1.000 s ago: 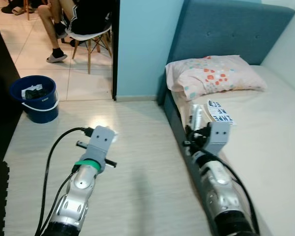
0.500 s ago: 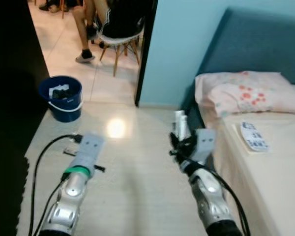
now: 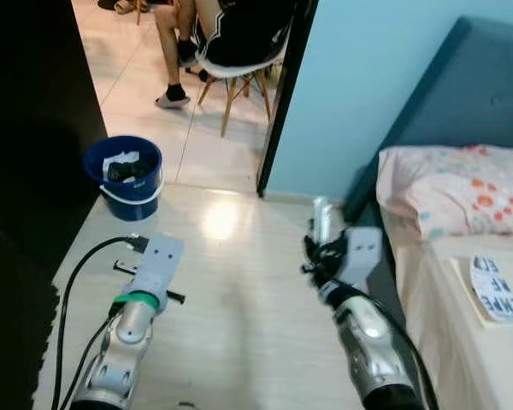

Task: Clean up the room

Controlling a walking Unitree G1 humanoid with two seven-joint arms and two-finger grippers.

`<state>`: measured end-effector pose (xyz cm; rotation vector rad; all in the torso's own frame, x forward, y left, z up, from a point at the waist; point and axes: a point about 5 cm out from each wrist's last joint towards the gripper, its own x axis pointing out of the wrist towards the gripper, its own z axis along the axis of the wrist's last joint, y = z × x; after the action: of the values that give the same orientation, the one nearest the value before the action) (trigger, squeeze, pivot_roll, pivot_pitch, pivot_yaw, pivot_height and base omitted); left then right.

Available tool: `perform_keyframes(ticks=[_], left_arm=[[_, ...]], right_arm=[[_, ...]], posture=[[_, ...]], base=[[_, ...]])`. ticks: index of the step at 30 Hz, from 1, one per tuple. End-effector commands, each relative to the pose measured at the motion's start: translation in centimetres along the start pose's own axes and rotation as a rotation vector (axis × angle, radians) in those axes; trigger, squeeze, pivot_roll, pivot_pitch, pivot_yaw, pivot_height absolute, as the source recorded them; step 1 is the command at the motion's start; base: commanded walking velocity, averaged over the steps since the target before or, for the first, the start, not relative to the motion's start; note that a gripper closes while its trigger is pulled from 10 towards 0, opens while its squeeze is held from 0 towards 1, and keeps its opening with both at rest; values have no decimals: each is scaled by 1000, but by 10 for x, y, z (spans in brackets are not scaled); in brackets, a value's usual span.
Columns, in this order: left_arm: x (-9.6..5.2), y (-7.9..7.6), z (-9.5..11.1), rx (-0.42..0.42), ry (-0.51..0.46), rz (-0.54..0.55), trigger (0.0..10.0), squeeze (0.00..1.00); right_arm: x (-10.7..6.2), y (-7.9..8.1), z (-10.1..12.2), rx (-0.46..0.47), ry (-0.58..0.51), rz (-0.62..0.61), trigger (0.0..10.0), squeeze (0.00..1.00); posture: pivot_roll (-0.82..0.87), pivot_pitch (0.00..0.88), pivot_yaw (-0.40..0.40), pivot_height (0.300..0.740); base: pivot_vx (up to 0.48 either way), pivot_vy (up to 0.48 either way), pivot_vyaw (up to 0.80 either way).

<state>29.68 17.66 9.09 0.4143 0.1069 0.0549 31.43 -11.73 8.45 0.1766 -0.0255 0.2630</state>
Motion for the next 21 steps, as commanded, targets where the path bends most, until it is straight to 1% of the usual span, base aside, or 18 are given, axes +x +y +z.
perform_keyframes(ticks=[1,11,15,21], left_arm=[[-2,-9,-4,-1,17,-24,10000,0],[-1,-10,-3,-1,10,-25,10000,0],[-3,-12,-7,6,14,-34,10000,0],[-4,-11,-9,9,20,-30,10000,0]], right_arm=[[-4,-11,-5,-6,19,-50,10000,0],[-3,-17,-3,-14,12,-66,10000,0],[-8,-19,-10,0,33,-68,10000,0],[-9,-16,-13,1,38,-62,10000,0]], posture=[[157,84,-44,740],[154,74,-51,740],[156,52,-49,740],[153,49,-45,740]], base=[[465,0,0],[464,0,0],[464,0,0],[464,0,0]])
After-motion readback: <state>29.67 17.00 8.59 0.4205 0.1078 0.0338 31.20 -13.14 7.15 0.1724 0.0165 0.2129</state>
